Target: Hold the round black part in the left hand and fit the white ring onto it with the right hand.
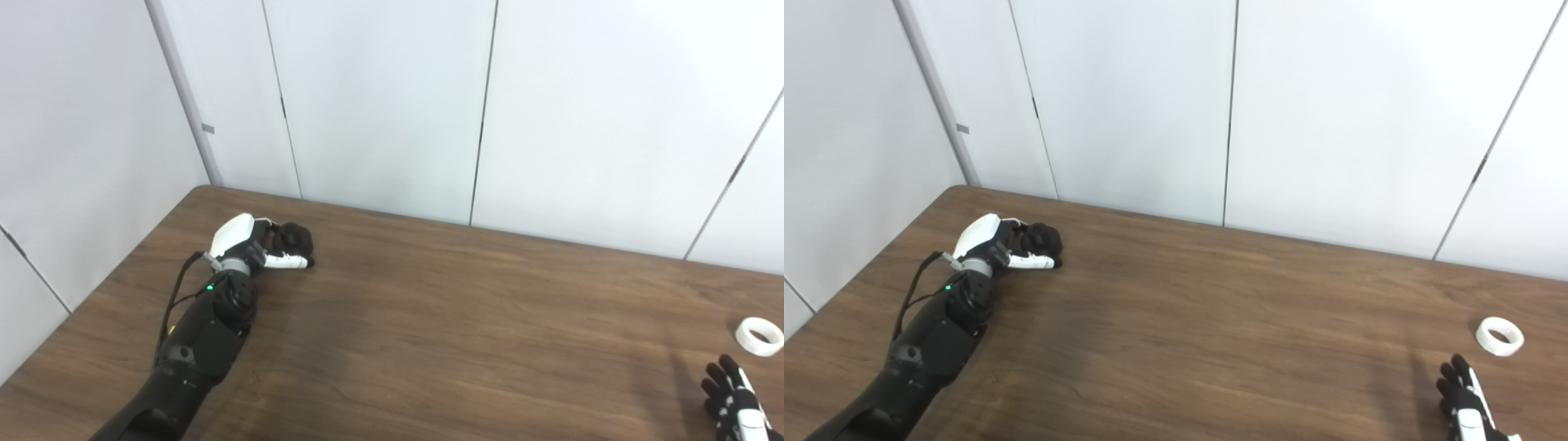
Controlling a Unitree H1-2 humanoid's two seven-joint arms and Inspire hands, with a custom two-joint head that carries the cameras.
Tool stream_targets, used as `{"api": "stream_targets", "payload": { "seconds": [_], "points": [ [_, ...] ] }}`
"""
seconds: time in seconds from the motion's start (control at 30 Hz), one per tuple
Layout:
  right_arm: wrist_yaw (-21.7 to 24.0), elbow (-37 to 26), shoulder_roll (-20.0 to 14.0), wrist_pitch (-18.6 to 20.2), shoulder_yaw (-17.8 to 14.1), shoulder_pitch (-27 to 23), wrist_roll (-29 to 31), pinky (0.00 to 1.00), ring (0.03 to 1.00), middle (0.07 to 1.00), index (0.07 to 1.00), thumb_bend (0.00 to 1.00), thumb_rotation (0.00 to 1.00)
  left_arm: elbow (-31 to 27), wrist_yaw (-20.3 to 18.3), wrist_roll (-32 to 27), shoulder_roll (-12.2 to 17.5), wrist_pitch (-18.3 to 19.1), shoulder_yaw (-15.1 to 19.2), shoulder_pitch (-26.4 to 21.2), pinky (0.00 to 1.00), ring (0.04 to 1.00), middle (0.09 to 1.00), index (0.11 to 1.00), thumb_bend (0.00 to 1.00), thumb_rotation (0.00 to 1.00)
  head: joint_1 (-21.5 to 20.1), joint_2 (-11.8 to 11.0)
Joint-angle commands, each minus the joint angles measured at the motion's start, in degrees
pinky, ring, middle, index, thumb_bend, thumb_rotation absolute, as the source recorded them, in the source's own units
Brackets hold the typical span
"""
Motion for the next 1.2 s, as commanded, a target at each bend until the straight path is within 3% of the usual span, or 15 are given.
{"api": "stream_targets", "payload": {
  "seconds": [0.0,0.03,0.1,0.17,0.7,1.17],
  "points": [
    [-0.1,-1.1,-0.8,-1.8,-0.5,-1.0,0.3,1.0,0.981,0.974,1.0,0.32,1.0,-0.3,2.2,0.1,1.7,-2.1,0.5,-2.8,1.0,0.97,0.872,0.655,0.83,0.25,0.1,0.1],
    [-0.2,-1.1,-0.8,-1.7,-0.6,-1.0,0.3,1.0,0.98,0.973,1.0,0.32,1.0,-0.1,2.5,0.2,1.7,-2.5,0.5,-2.8,1.0,0.962,0.864,0.634,0.81,0.22,0.1,0.1],
    [-0.3,-1.4,-0.9,-1.2,-0.5,-1.0,-0.1,1.0,0.983,0.972,1.0,0.34,1.0,0.4,3.5,0.1,1.6,-4.1,0.5,-2.7,1.0,0.94,0.835,0.52,0.58,0.1,0.1,0.1],
    [-0.2,-1.3,-1.0,-1.2,-0.5,-1.0,0.0,1.0,0.988,0.973,1.0,0.34,1.0,1.2,4.6,-0.2,1.3,-5.6,0.8,-2.8,1.0,0.925,0.812,0.493,0.53,0.06,0.2,0.1],
    [-0.2,-0.3,-1.5,-2.2,-0.3,-1.3,0.1,1.0,0.98,0.965,1.0,0.33,1.0,0.9,6.9,0.6,1.1,-7.2,0.5,-2.5,1.0,0.897,0.776,0.486,0.52,0.05,0.0,0.1],
    [-1.1,-0.3,-0.4,-2.3,0.4,-1.6,-0.9,1.0,0.97,0.949,0.998,0.32,1.0,-19.0,3.6,3.2,-1.5,-3.6,-0.8,5.9,1.0,0.89,0.775,0.486,0.52,0.05,-1.6,0.6]
  ]
}}
